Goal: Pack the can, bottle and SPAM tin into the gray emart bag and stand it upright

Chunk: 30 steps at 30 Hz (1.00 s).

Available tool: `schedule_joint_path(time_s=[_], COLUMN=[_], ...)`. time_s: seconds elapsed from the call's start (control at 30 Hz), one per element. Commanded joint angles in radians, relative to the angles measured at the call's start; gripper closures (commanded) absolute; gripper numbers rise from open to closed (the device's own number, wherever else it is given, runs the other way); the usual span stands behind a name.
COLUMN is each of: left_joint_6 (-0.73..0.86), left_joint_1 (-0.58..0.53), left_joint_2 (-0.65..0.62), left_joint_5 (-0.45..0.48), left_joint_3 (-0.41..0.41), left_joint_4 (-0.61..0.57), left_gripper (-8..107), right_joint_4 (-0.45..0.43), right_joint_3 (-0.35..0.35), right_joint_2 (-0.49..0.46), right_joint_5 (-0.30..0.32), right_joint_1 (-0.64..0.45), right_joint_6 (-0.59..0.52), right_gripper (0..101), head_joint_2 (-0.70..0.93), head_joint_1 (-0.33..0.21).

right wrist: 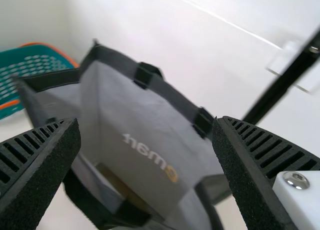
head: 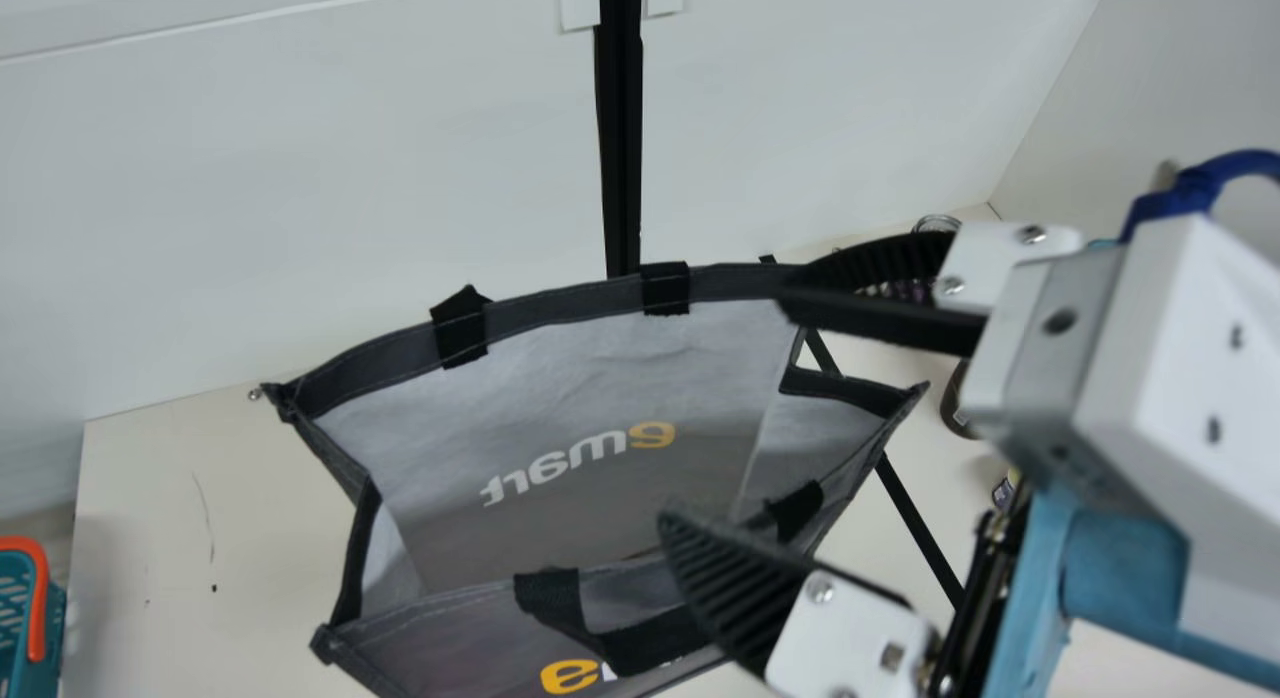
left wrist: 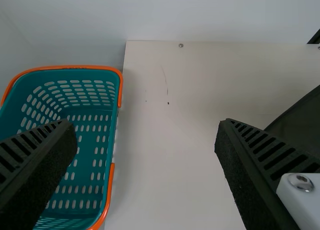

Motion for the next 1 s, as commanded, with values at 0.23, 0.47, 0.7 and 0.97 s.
schedule_joint_path(time_s=[0.23,0.47,0.7,0.97], left_joint_6=[0.000,0.000,0.000,0.000], left_joint_1=[0.000,0.000,0.000,0.000], left_joint_2=[0.000,0.000,0.000,0.000], left_joint_5=[0.000,0.000,0.000,0.000], left_joint_3=[0.000,0.000,0.000,0.000], left_joint_4=[0.000,0.000,0.000,0.000], left_gripper=[9,9,9,9], right_joint_4=[-0.002,-0.001,0.026,0.083], right_joint_3=[-0.022,-0.017,0.002,0.014], right_joint_2=[-0.003,0.002,0.011,0.035], right_joint_5=[0.000,0.000,0.000,0.000], right_joint_1=[-0.198,-0.355,-0.534,-0.761], right_joint_6=[0.038,0.057,0.041,-0.027], right_gripper=[6,6,6,6], head_joint_2=[-0.001,-0.001,-0.001,-0.001], head_joint_1=[-0.023,-0.023,-0.023,-0.023])
